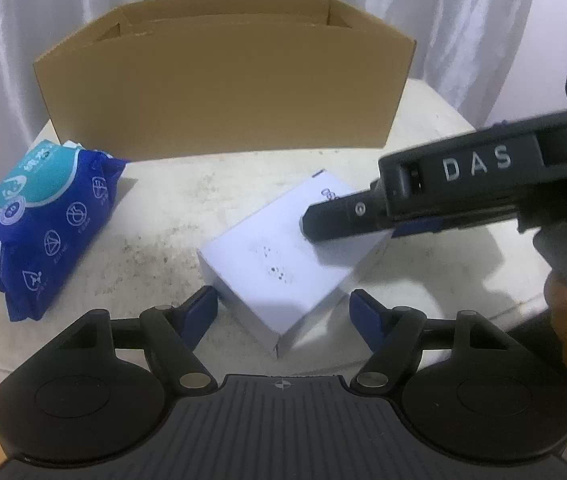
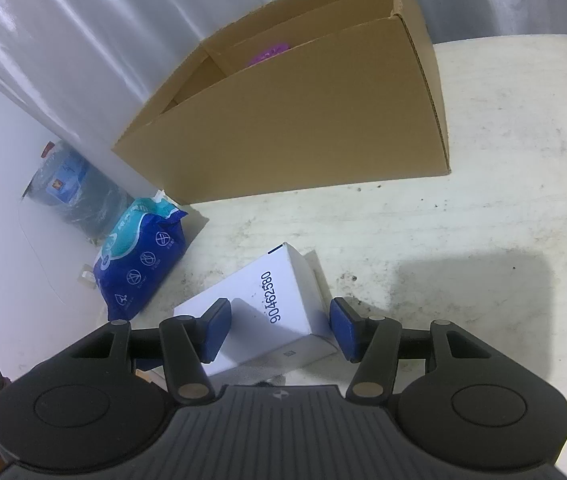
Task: Organize objects
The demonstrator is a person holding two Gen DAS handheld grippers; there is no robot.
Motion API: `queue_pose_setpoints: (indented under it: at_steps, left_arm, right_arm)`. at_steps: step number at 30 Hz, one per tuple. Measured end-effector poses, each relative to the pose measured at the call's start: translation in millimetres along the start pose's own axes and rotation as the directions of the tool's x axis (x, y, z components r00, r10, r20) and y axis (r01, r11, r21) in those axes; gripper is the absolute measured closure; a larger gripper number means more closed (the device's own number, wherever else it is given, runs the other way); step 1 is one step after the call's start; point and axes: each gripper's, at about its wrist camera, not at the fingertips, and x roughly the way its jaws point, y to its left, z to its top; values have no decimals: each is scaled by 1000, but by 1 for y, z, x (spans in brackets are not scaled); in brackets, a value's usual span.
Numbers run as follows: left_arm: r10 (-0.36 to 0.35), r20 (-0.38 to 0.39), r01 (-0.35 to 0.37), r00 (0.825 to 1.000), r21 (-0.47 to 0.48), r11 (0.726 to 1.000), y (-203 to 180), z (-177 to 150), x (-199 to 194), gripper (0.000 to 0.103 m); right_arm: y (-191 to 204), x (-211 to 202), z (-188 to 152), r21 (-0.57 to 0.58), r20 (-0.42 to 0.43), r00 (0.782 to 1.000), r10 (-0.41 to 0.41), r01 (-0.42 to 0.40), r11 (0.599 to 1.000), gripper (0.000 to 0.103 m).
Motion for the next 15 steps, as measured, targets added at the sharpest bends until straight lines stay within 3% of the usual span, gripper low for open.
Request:
queue_pose_setpoints:
  at_steps: [6, 15]
  left_arm:
    - [-17, -1, 17, 1000, -19, 1000, 1, 1, -3, 32]
    - [-28, -24, 29, 999, 32, 999, -12, -2, -4, 30]
  right_arm:
    - [2, -5, -4, -1, -2, 1000, -12, 12, 1000, 44]
    - [0, -18, -14, 0, -4, 999, -41, 41, 999, 44]
